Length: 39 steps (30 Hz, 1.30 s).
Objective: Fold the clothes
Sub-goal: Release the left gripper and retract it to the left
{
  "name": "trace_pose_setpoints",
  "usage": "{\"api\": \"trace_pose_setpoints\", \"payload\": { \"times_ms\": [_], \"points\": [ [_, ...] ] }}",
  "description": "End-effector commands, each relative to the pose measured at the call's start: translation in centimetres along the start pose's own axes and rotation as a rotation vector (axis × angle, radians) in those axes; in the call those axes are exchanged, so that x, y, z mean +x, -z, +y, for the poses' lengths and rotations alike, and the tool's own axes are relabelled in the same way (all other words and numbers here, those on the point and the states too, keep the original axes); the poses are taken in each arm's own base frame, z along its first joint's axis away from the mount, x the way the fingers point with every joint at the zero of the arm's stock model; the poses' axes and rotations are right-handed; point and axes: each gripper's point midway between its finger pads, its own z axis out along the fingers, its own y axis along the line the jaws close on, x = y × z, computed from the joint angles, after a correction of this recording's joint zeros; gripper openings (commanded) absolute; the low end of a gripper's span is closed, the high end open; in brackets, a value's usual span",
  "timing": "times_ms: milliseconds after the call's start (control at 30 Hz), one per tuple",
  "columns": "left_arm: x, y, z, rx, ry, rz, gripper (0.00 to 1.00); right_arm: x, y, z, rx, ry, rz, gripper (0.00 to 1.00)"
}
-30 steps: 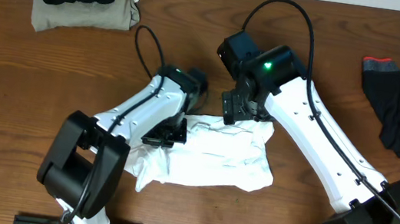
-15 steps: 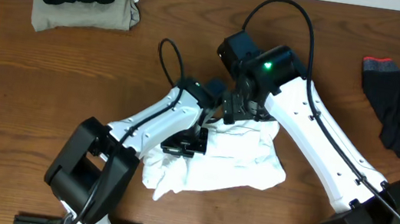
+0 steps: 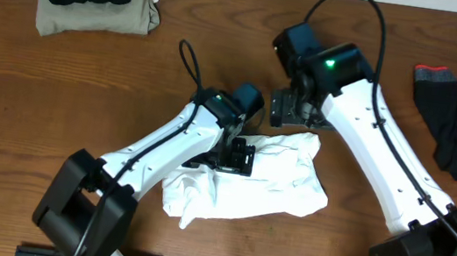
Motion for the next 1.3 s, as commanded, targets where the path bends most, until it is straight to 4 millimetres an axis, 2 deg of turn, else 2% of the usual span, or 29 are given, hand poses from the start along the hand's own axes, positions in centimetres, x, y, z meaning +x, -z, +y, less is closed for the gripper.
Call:
{"api": "trace_pose_setpoints", "payload": {
  "times_ms": [0,67,200,267,400,500,567,600,667,767,800,833,867,900,933,1033,1133,1267],
  "points": [
    [-0.8,1.2,-1.0,0.041,-0.049,-0.046,0.98,-0.4,-0.4,-0.8,-0.006,-0.044,0.012,0.99],
    [-1.3,1.8,-2.2,0.098,-0.097,-0.067,0.98,-0.6,-0.4,-1.2,-0.005,-0.055,0.012,0.99],
    [-1.9,3.2,-6.4,0.313,-0.158,-0.088,0.98,-1.0,-0.5,-1.6,-0.006,-0.071,0.007,0.99],
    [-1.9,3.8,-7.9,0.395,-0.177,-0.082,0.98,-1.0,-0.6,-1.7,-0.011,-0.075,0.011,0.99],
    [-2.1,5.6,-8.8,0.448,-0.202,-0.133,0.98,-1.1,-0.6,-2.0,-0.016,-0.084,0.014,0.99],
    [-1.9,9.0,-9.2,0.491,-0.265,-0.226,0.98,-1.4,-0.7,-2.3,-0.026,-0.102,0.014,0.99],
    [-1.6,11.7,-8.7,0.5,-0.282,-0.307,0.98,-1.4,-0.8,-2.2,-0.054,-0.106,0.029,0.99],
    [-1.5,13.2,-7.8,0.484,-0.269,-0.359,0.98,-1.3,-0.8,-2.0,-0.078,-0.096,0.04,0.99],
    [-1.6,15.6,-4.8,0.41,-0.166,-0.462,0.98,-1.2,-0.7,-1.3,-0.133,-0.07,0.058,0.99],
    [-1.1,19.1,1.6,0.29,0.048,-0.613,0.98,-1.0,-0.4,0.3,-0.24,-0.023,0.077,0.99],
    [-0.5,20.2,3.7,0.262,0.107,-0.653,0.98,-0.9,-0.1,1.5,-0.311,0.013,0.084,0.98],
    [0.1,21.0,5.3,0.245,0.153,-0.682,0.98,-0.8,0.4,2.7,-0.38,0.05,0.09,0.9],
    [1.0,21.9,7.3,0.227,0.215,-0.713,0.98,-0.5,1.2,4.5,-0.491,0.117,0.095,0.74],
    [1.6,22.3,8.5,0.216,0.256,-0.728,0.98,-0.2,1.9,5.8,-0.568,0.168,0.097,0.61],
    [2.7,22.8,10.4,0.196,0.33,-0.748,0.98,0.6,3.3,8.1,-0.698,0.259,0.097,0.43],
    [5.0,23.5,14.0,0.148,0.466,-0.783,0.98,2.5,5.2,11.7,-0.827,0.39,0.1,0.19],
    [6.7,23.6,15.9,0.123,0.549,-0.797,0.98,4.9,5.9,14.7,-0.844,0.491,0.109,0.09],
    [7.8,23.0,17.2,0.091,0.612,-0.768,0.98,8.7,6.1,18.5,-0.856,0.566,0.174,0.07]
  ]
}}
